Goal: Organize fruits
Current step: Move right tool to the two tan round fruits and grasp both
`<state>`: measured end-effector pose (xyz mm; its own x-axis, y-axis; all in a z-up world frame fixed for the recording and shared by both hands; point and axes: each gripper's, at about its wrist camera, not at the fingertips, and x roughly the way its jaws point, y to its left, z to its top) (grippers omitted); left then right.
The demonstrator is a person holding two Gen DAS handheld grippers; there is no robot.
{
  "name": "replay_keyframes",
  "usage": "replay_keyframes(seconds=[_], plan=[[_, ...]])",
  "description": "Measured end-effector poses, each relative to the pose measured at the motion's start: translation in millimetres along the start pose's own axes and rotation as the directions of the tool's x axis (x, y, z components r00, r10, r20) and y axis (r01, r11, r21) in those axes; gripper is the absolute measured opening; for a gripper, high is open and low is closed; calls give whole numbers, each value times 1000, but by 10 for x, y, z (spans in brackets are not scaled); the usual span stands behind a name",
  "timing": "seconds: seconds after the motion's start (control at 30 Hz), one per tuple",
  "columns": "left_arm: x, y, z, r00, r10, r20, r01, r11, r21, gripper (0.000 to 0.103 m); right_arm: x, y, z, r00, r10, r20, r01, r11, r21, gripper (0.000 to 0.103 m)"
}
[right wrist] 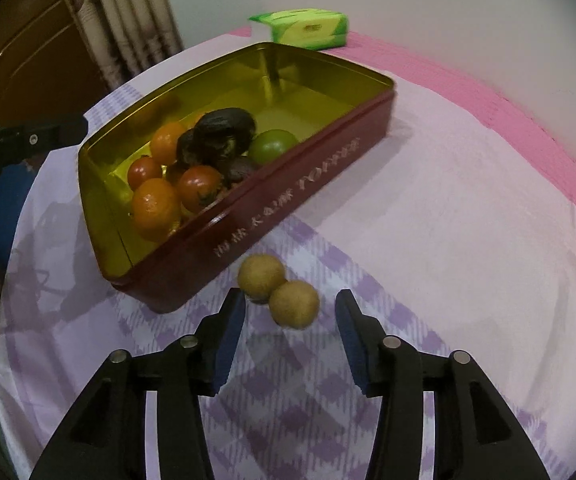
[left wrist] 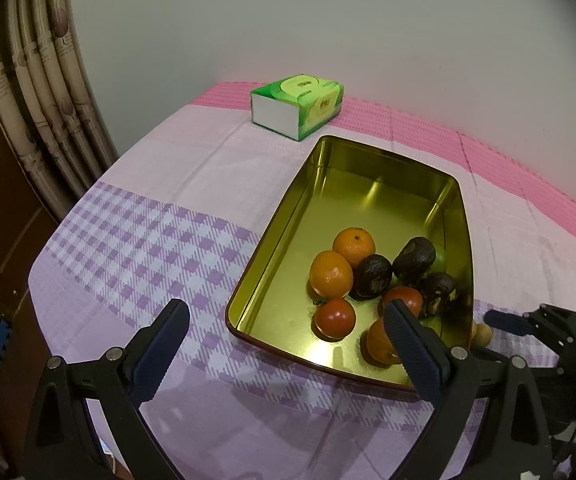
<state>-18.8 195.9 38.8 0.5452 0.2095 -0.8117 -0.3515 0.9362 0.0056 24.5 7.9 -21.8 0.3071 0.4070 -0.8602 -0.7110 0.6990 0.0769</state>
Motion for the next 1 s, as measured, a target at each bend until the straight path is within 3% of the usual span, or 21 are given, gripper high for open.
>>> replay_keyframes(seconds=[0.27,0.43,1.0], plan=[[8,1,2,1000,-2,-3,2,1000,1,97,93,80,89,1000,-7,2,7,1000,-23,47],[5,-2,-1,1000,-1,-3,1,1000,0,97,85,115,69,999,-36,10,37,999,-29,36],[4,-9,-11,1000,4,1,-4,1000,6,97,2,-36,6,997,-70,29,67,994,88,36]])
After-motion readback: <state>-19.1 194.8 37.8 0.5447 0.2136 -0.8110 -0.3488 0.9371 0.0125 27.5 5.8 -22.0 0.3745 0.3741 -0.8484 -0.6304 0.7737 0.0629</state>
